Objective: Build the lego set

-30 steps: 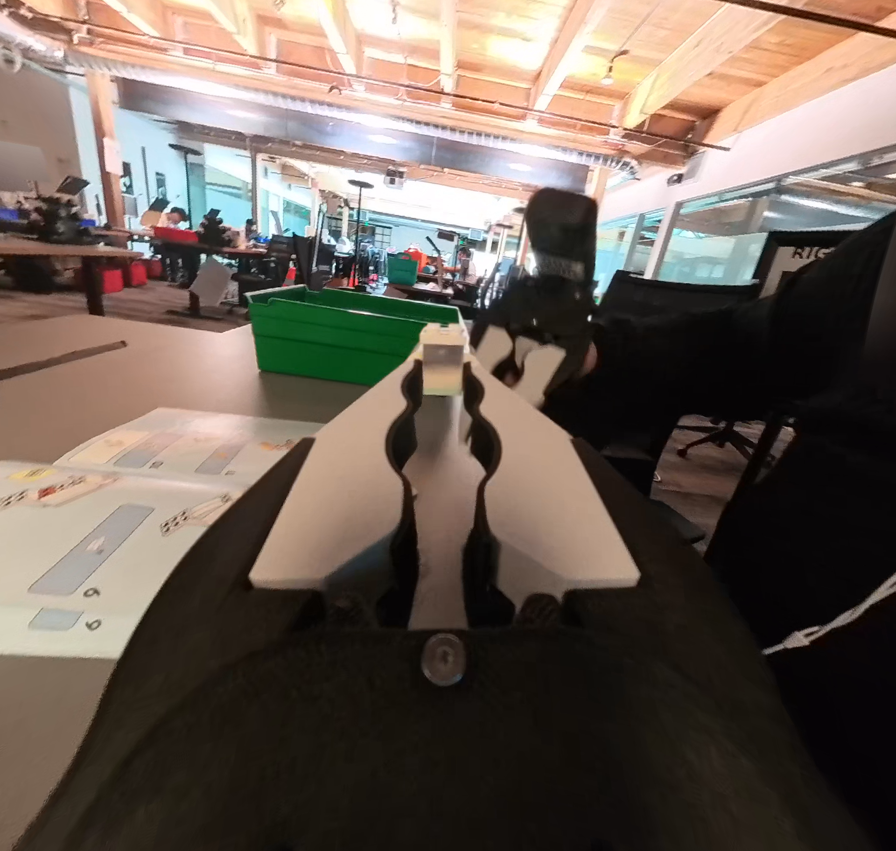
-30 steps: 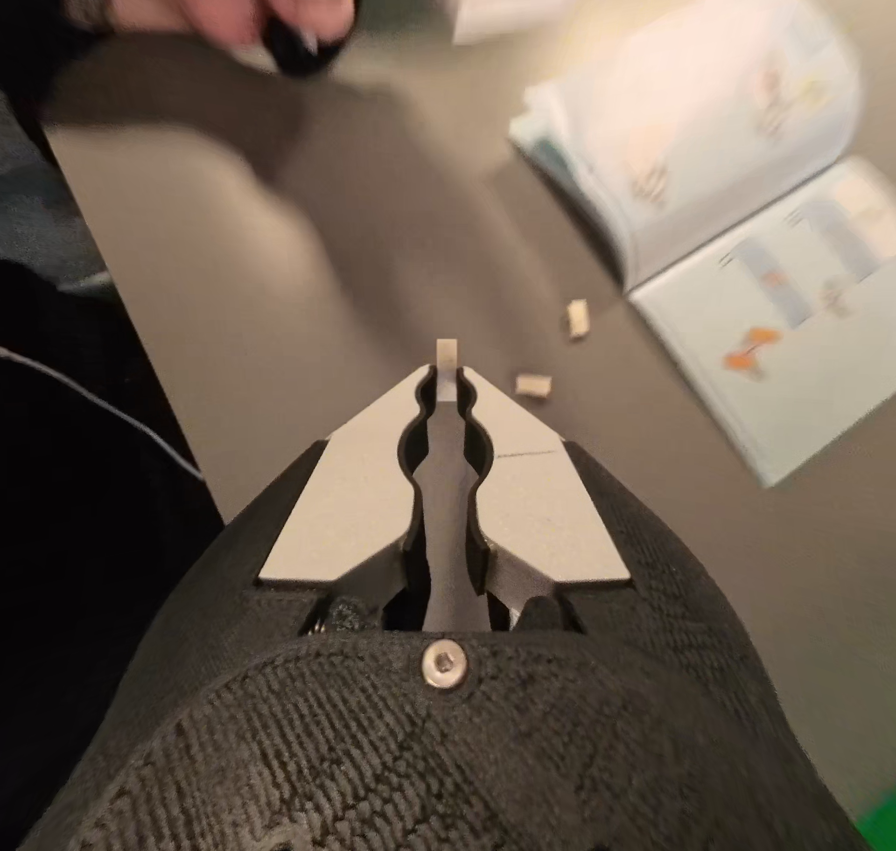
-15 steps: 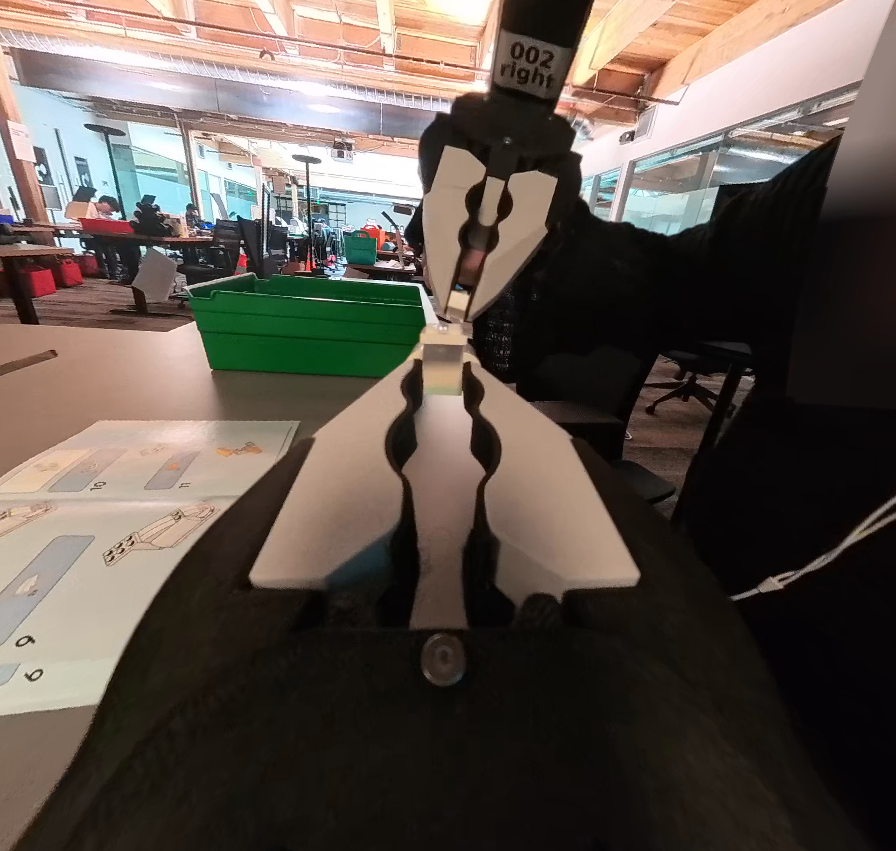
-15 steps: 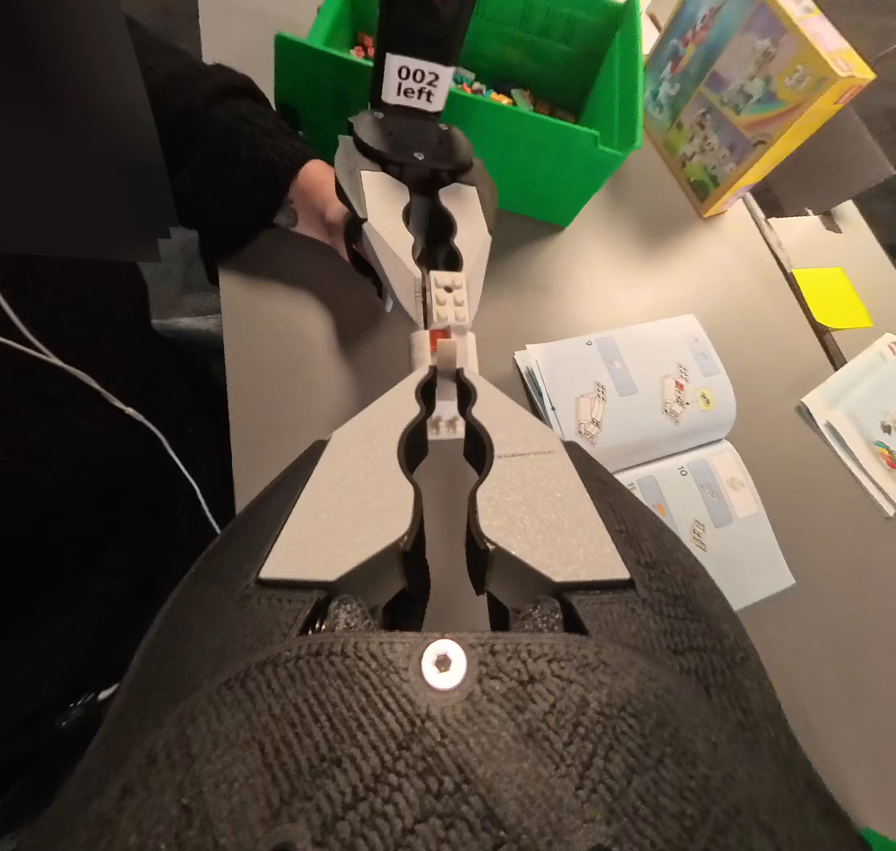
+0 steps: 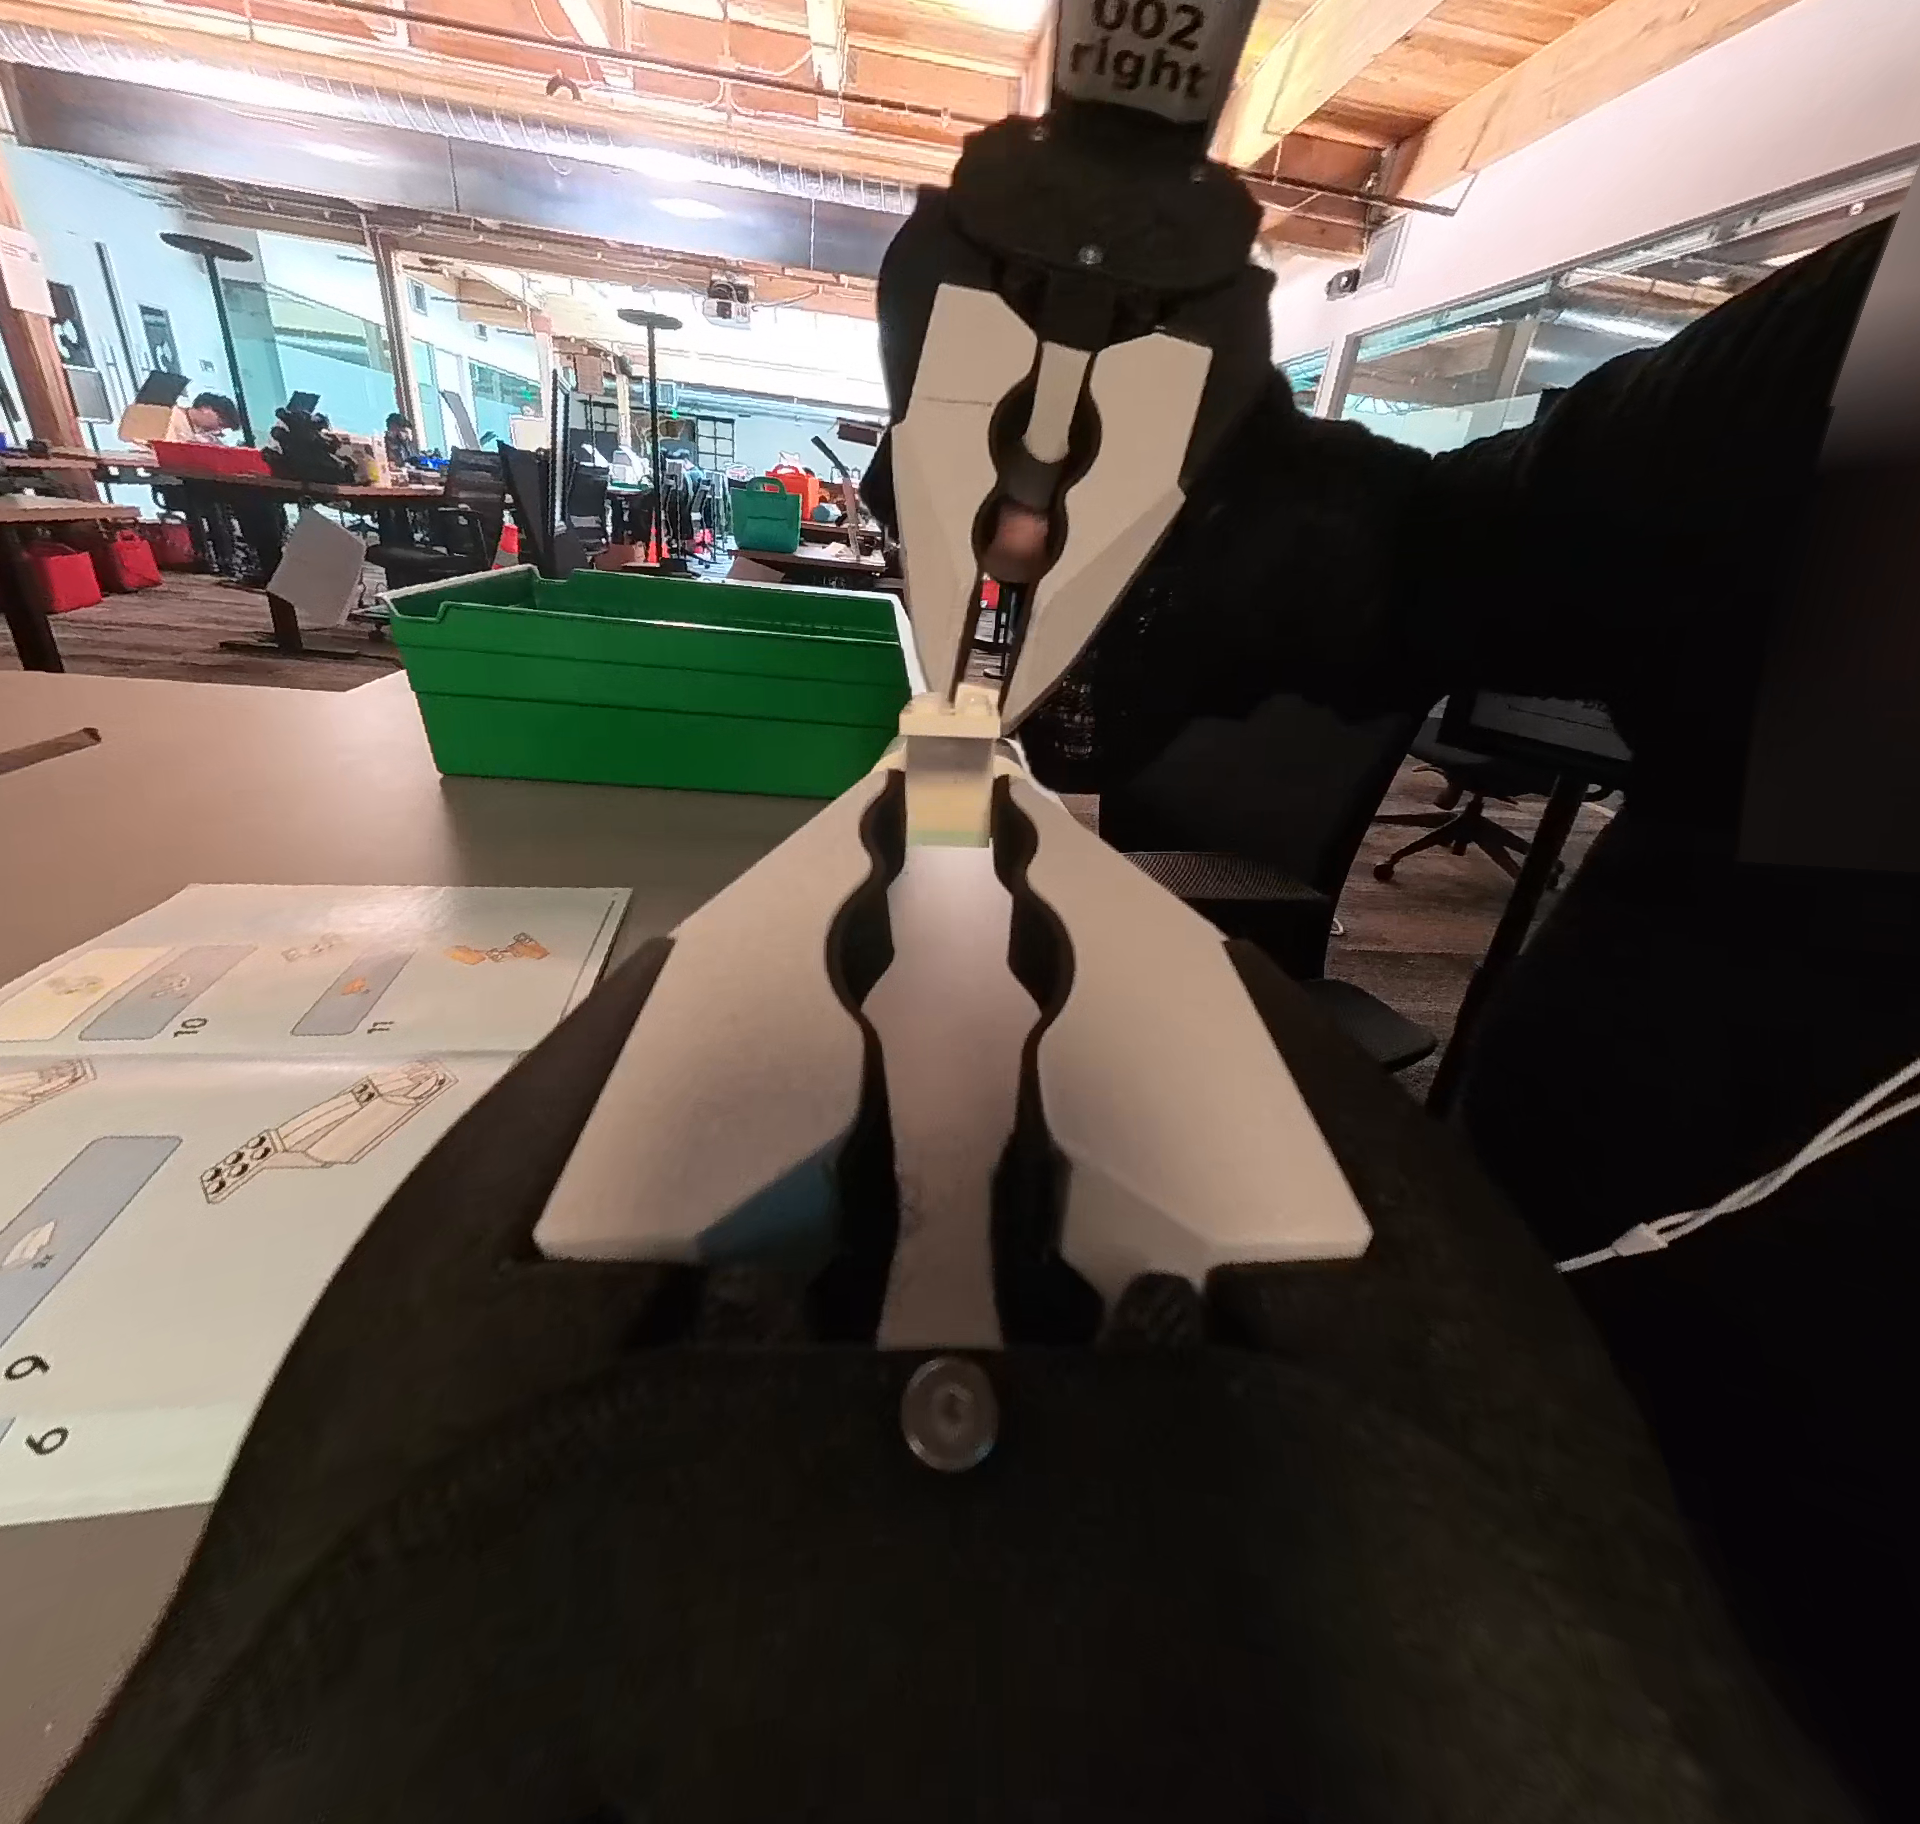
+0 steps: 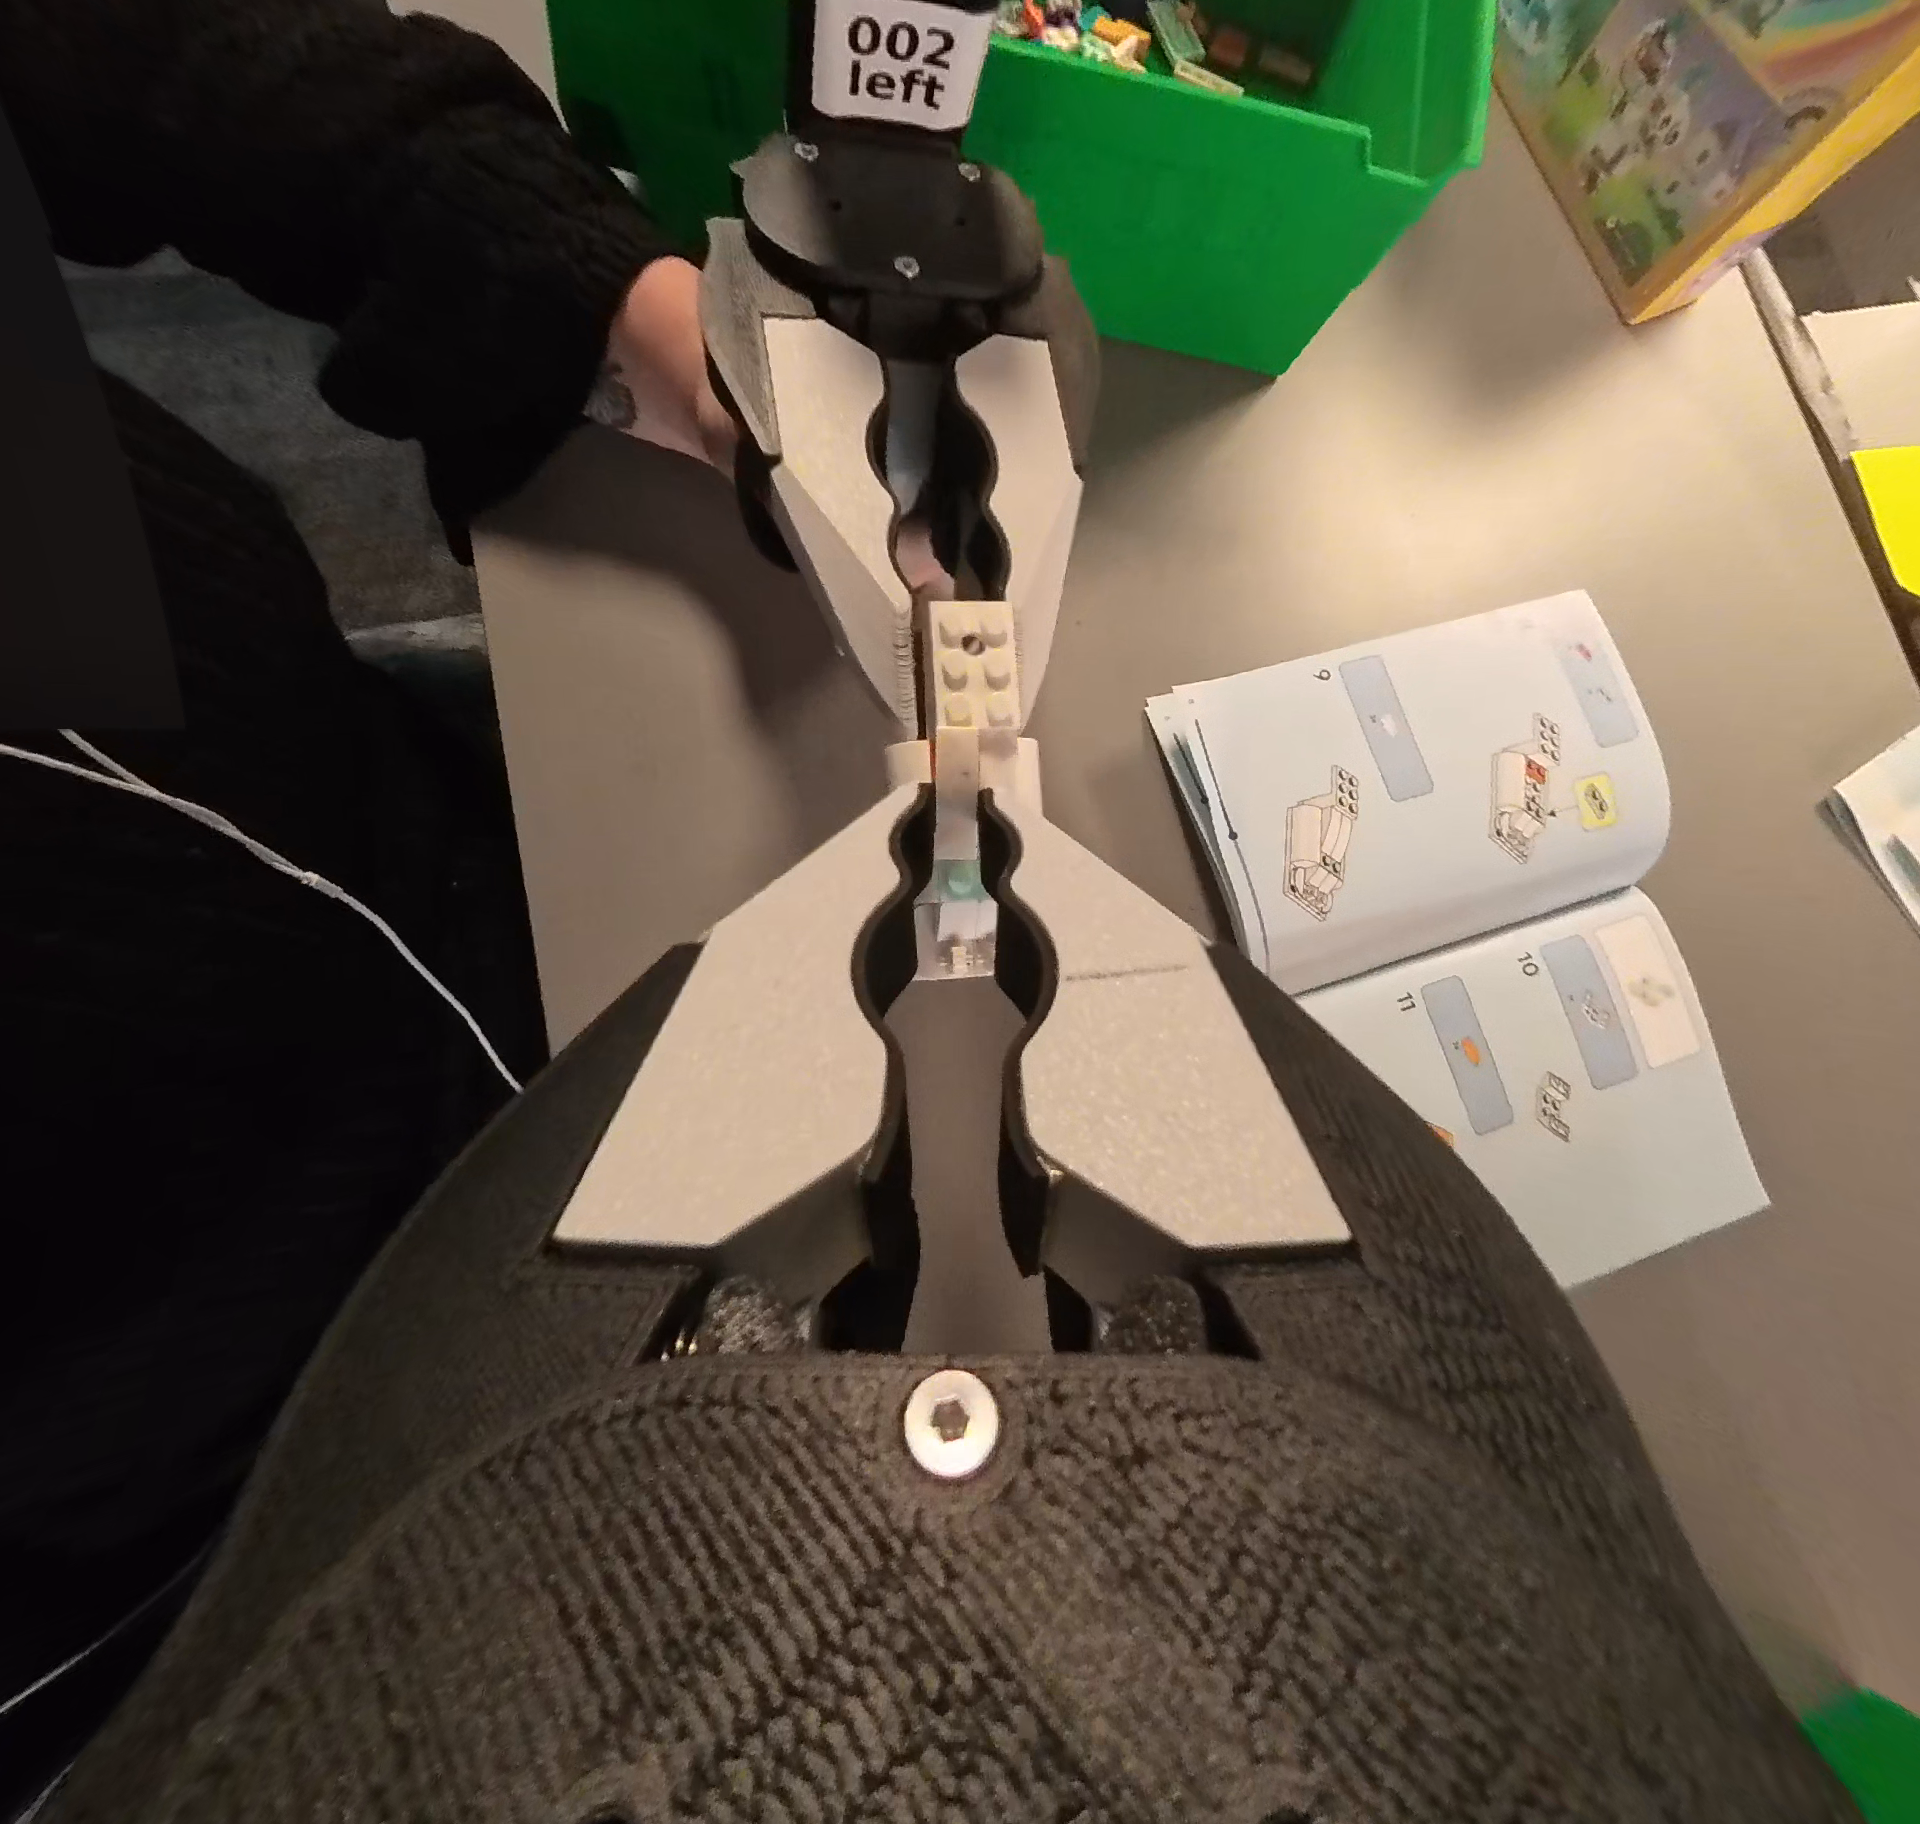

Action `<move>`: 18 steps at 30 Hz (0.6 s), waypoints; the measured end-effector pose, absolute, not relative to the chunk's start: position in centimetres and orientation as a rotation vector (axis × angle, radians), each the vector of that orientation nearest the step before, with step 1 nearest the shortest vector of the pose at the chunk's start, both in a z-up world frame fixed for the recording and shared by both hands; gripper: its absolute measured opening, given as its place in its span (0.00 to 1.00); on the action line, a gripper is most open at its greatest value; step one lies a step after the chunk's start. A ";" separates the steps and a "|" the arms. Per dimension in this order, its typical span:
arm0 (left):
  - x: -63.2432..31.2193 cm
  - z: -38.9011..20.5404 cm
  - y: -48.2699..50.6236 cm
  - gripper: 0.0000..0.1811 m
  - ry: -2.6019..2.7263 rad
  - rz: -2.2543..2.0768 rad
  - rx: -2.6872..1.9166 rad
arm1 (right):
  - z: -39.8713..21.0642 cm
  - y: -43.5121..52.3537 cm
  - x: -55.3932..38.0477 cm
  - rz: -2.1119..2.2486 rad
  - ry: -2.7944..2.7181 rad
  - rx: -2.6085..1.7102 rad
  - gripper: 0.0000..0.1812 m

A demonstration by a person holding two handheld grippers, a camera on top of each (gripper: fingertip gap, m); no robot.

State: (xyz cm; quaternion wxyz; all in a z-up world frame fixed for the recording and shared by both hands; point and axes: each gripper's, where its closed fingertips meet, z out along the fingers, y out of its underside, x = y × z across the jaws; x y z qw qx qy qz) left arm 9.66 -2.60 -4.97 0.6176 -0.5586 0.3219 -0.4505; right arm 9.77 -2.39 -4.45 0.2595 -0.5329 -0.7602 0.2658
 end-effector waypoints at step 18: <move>8.3 -4.8 -1.2 0.08 0.589 -1.108 -1.317 | -4.3 -2.2 8.6 0.297 -1.929 -0.929 0.31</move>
